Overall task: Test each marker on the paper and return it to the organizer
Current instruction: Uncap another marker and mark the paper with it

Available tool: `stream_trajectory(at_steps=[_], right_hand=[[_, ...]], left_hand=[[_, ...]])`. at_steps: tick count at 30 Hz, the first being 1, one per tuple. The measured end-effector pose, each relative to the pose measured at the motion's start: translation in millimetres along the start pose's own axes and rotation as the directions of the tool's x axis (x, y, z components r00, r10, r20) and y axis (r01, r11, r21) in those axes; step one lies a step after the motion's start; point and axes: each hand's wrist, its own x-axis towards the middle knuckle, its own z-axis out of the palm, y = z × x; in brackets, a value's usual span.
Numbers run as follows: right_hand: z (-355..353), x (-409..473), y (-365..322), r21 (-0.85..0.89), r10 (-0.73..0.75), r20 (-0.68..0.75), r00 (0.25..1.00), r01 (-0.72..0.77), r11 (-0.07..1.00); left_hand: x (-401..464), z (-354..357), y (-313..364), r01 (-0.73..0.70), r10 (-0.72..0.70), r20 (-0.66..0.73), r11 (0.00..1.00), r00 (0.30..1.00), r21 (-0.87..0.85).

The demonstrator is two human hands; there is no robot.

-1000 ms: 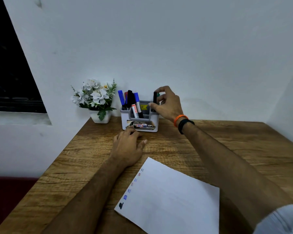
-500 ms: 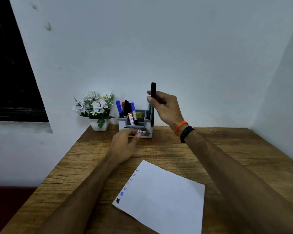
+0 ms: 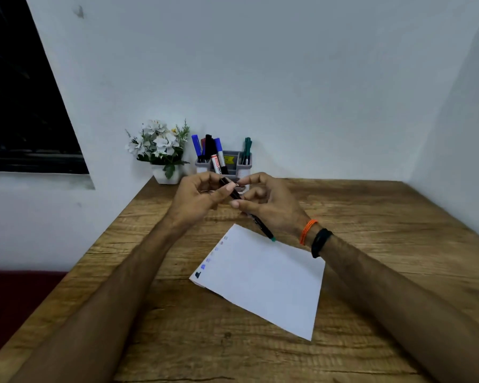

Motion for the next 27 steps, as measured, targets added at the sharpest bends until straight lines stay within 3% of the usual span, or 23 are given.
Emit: stream_trajectory(at_steps=[3, 6, 9, 13, 19, 27], right_hand=[[-6, -3, 10, -0.133, 0.035, 0.026, 0.999, -0.032, 0.991], [-12, 0, 16, -0.148, 0.038, 0.038, 0.999, -0.032, 0.988], [-20, 2, 11, -0.009, 0.020, 0.023, 1.000, -0.020, 1.000], [-22, 3, 9, 0.179, 0.045, -0.012, 0.999, -0.042, 0.983], [-10, 3, 13, 0.257, 0.081, 0.031, 0.996, -0.086, 0.963], [-2, 4, 15, 0.297, 0.110, 0.070, 0.991, -0.126, 0.947]], left_hand=[[1, -3, -3, 0.026, -0.026, -0.004, 1.000, 1.000, -0.009], [4, -11, -5, 0.067, -0.067, -0.008, 0.998, 0.998, -0.017], [5, -22, -6, 0.117, -0.117, 0.029, 0.993, 0.993, -0.032], [4, -29, -7, 0.149, -0.166, 0.201, 0.984, 0.965, 0.098], [0, -11, -5, 0.021, -0.150, 0.376, 0.945, 0.914, 0.327], [-3, 2, -10, -0.127, -0.024, 0.354, 0.909, 0.935, 0.396]])
